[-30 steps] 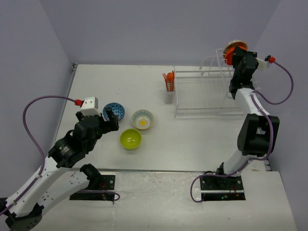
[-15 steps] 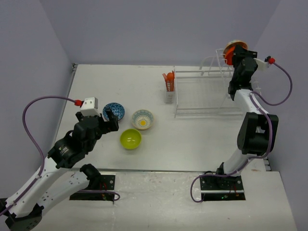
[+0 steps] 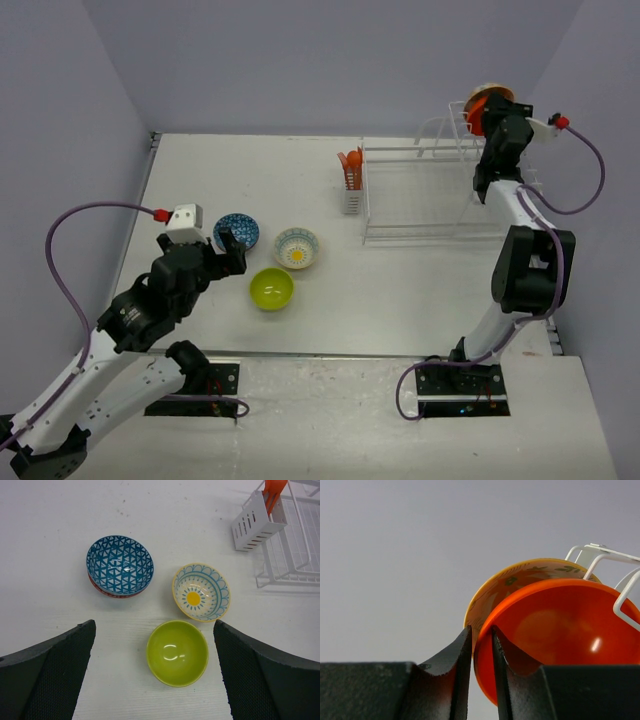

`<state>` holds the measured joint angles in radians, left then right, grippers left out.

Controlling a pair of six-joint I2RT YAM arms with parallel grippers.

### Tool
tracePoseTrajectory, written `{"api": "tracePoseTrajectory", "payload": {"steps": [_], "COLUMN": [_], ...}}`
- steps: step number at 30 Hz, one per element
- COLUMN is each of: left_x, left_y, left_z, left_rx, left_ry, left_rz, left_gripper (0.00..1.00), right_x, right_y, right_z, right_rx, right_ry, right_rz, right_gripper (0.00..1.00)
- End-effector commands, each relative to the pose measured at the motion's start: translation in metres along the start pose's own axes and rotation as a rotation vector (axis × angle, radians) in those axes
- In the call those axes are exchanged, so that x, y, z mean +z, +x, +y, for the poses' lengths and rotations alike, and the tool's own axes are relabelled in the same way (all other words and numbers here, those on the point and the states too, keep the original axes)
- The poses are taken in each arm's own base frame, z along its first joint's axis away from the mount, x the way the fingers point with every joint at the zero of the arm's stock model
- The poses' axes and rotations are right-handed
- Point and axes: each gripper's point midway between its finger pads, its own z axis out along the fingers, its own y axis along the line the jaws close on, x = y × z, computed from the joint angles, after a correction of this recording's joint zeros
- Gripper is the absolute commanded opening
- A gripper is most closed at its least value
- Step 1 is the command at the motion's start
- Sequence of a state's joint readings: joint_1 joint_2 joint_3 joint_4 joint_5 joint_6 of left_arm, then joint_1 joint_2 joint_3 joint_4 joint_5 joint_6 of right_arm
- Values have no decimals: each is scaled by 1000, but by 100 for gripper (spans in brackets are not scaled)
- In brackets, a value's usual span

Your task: Unload the bowls from the dish rack

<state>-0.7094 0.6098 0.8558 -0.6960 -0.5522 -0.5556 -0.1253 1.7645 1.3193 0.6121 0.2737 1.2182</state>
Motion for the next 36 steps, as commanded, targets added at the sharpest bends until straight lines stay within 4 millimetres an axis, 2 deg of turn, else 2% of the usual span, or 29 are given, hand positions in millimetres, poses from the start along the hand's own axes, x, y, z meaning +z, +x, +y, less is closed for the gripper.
{"api": "tracePoseTrajectory", "payload": {"steps": [1,5,10,13,16,19,21,25,26,27,36], "left_x": [-1,-1,-1,-2,-1,-1,-2,-1,-1,-1,-1], "left_y": [-9,-9,-9,-9,-9,-9,-9,-8,-9,-9,-9], "left_z": [-7,-7,-8,-8,-8,-8,-8,-8,-8,-8,-8], "left_rx": [1,0,2,2,1,1,1,3,2,2,1], "left_ry": [32,36,39,41,39,39,39,37,39,39,38], "left_rz": [-37,-38,-36,-37,-37,-37,-37,-34,-36,-36,-38], "left_gripper": [100,100,100,100,100,100,100,100,100,100,100], "right_x": [11,18,21,20,18,14,14,13,13,14,10], "right_y": [-8,-4,-2,-3,-4,-9,-8,-9,-8,-9,-9], "right_z": [22,22,22,22,23,27,28,28,28,28,29], "right_rx": [-7,-11,-20,-13,10,37,39,39,41,41,71], "right_ry": [-37,-33,-37,-39,-61,-100,-108,-112,-111,-112,-114], "right_rz": [-29,-1,21,24,32,35,41,43,43,41,59], "right_gripper": [23,19,18,9,9,18,18,12,2,0,0]}}
